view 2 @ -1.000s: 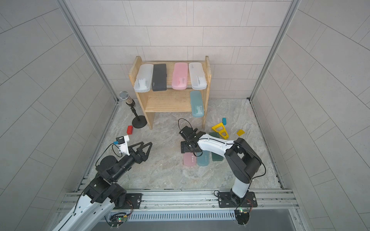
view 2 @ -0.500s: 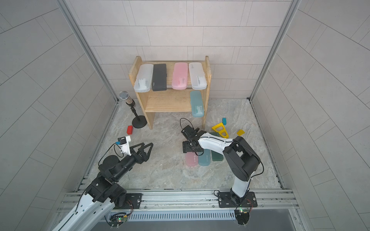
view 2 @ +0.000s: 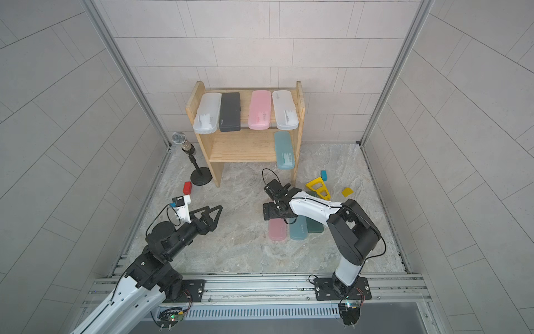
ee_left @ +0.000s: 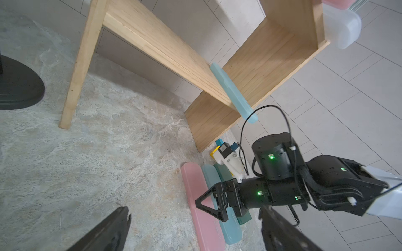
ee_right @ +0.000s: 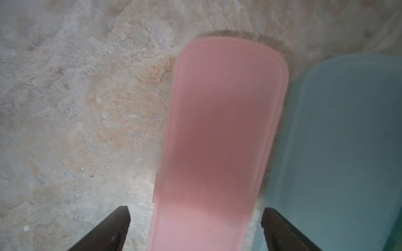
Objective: Remove the pencil cases from the shelf
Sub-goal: Place the pencil case at the center of the board, then pick up the pencil case from the shelf.
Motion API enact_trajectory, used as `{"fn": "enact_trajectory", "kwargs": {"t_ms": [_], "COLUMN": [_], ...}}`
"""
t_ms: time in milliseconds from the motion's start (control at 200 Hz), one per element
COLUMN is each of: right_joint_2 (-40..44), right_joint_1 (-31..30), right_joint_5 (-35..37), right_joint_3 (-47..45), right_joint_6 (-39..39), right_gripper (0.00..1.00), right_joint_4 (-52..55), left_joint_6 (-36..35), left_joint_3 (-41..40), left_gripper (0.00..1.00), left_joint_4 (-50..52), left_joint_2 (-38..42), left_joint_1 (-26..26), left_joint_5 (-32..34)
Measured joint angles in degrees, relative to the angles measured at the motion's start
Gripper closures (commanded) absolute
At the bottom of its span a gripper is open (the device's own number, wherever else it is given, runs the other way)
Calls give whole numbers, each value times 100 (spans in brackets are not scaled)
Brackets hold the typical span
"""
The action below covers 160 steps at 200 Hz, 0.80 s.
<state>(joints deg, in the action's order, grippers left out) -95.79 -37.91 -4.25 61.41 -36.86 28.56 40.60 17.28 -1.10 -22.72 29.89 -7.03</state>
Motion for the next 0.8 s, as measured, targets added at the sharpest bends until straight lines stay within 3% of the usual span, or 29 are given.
{"fn": "enact_trajectory", "kwargs": {"t_ms": [160, 325, 395, 575, 800], "right_joint_2": [647, 1934, 2577, 3578, 3888], "right_joint_1": [0, 153, 522, 2197, 3053], "right_joint_5": [52, 306, 345, 24, -682], "right_joint_3": [17, -153, -391, -892, -909], "right_joint_6": [83, 232, 306, 494, 667], "right_gripper": [0, 0, 0, 0, 0], "right_joint_4": [116, 144, 175, 525, 911], "left_joint_6": [319, 988, 1388, 1899, 2199], "left_joint_3": [275, 555, 638, 1283, 2413], "left_gripper": [0, 0, 0, 0, 0], "left_joint_4": [-343, -918, -1272, -1766, -2616], "left_joint_2": [-693, -1526, -1932, -3348, -5095], "left_joint_1": [0, 0, 57, 680, 1143], "left_joint_5": [-153, -302, -321, -190, -221]}}
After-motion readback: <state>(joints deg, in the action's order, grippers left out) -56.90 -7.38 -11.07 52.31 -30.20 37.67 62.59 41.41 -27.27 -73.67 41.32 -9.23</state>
